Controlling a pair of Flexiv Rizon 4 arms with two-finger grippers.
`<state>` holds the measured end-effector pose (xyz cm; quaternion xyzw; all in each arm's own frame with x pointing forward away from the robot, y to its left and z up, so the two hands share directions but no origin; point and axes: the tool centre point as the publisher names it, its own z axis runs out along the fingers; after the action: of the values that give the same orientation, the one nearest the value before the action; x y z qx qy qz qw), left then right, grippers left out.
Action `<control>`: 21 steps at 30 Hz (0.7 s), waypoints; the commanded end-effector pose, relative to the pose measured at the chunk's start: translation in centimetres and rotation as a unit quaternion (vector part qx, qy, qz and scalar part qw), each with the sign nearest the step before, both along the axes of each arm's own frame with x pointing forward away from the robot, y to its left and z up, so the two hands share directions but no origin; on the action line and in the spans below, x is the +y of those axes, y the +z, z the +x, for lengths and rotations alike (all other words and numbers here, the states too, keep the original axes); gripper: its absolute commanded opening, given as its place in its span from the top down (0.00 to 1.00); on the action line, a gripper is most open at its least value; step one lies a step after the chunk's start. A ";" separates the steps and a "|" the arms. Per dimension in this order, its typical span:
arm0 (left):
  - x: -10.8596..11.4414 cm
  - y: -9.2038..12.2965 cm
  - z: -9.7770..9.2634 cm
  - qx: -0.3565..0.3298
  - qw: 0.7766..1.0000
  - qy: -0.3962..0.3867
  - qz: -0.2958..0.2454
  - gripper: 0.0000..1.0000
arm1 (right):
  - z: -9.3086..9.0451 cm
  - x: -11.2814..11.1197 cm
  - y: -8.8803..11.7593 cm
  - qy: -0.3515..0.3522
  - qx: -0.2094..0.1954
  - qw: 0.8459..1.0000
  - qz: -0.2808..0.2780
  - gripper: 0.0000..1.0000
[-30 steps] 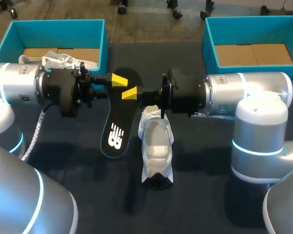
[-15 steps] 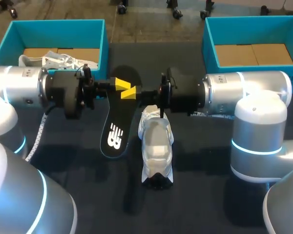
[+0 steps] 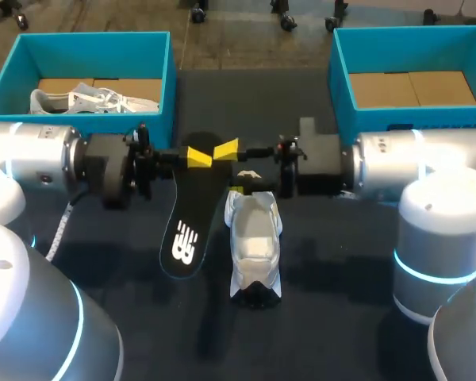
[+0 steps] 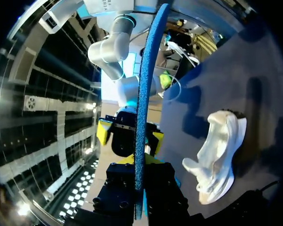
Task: Take the shoe out of the shoebox, open the shoe tongue, remove and reinsert the insole, then place the shoe into the shoebox
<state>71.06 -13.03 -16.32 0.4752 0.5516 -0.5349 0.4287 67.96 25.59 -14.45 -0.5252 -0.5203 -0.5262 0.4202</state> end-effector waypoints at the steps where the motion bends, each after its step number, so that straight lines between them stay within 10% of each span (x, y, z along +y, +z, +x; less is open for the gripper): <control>1: 0.4 -0.5 -1.2 0.018 1.000 0.001 0.001 1.00 | -1.8 -3.3 0.4 -0.017 -0.026 0.999 -0.020 0.00; 16: -0.1 -3.2 -2.4 0.163 0.986 -0.034 -0.010 1.00 | -2.9 -5.1 1.3 0.063 -0.257 0.958 -0.114 0.00; 21: -0.2 -3.7 -2.9 0.197 0.980 -0.037 -0.010 1.00 | -2.9 -5.2 1.3 0.079 -0.266 0.955 -0.104 0.00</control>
<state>68.33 -13.06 -19.58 0.3792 0.5981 -0.6369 0.3047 64.60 21.65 -13.36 -0.3741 -0.6988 -0.5614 0.2378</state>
